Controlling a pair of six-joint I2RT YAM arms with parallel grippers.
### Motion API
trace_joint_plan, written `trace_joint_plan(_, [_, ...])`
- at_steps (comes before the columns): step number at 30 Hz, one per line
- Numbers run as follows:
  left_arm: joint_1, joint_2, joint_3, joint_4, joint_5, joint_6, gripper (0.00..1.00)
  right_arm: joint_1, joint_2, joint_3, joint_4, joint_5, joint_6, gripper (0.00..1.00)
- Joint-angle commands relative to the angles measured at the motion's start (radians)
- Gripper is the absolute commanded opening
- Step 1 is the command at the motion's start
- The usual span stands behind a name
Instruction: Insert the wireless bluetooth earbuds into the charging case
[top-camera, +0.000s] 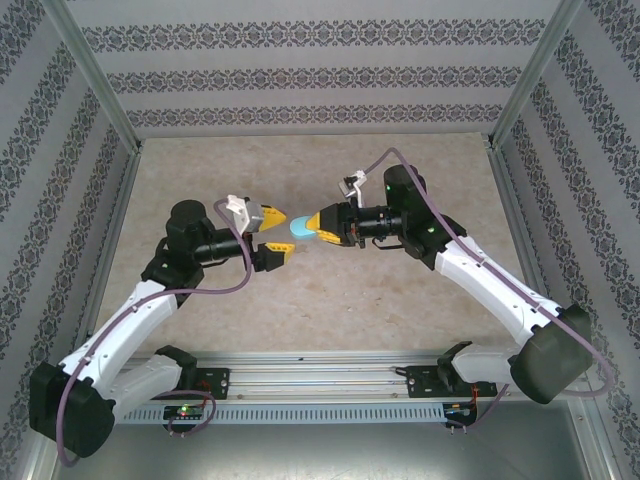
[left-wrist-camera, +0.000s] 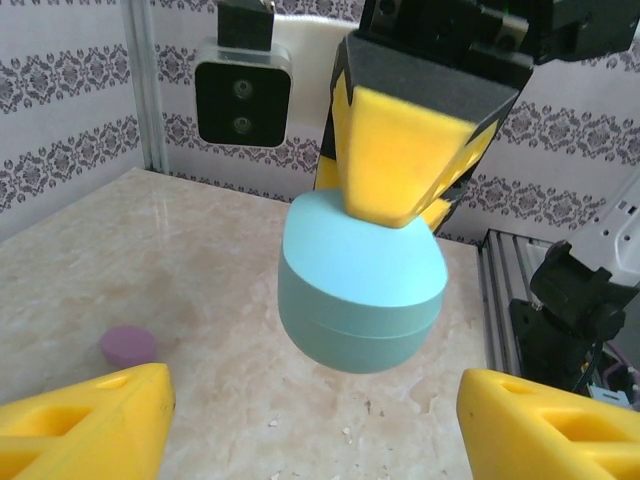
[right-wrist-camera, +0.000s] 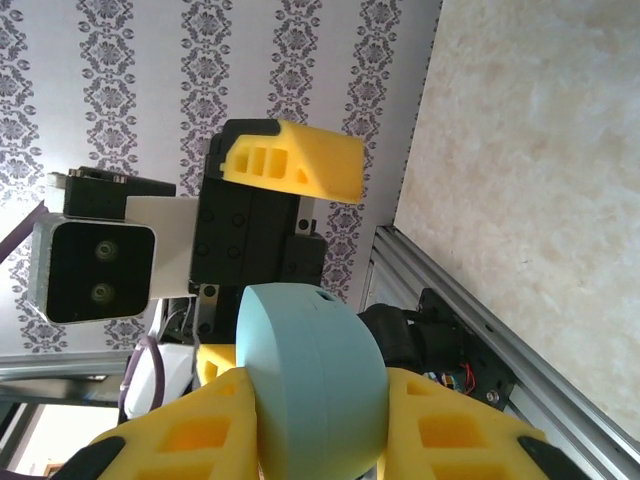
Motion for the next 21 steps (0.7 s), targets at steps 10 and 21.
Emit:
trace_joint_plan(10, [-0.024, 0.050, -0.006, 0.191, 0.032, -0.013, 0.60, 0.019, 0.005, 0.025, 0.028, -0.023, 0.013, 0.19])
trace_joint_plan(21, [-0.026, 0.076, -0.017, 0.278, 0.058, -0.065, 0.55, 0.027, 0.000, 0.019, 0.033, -0.019, 0.014, 0.19])
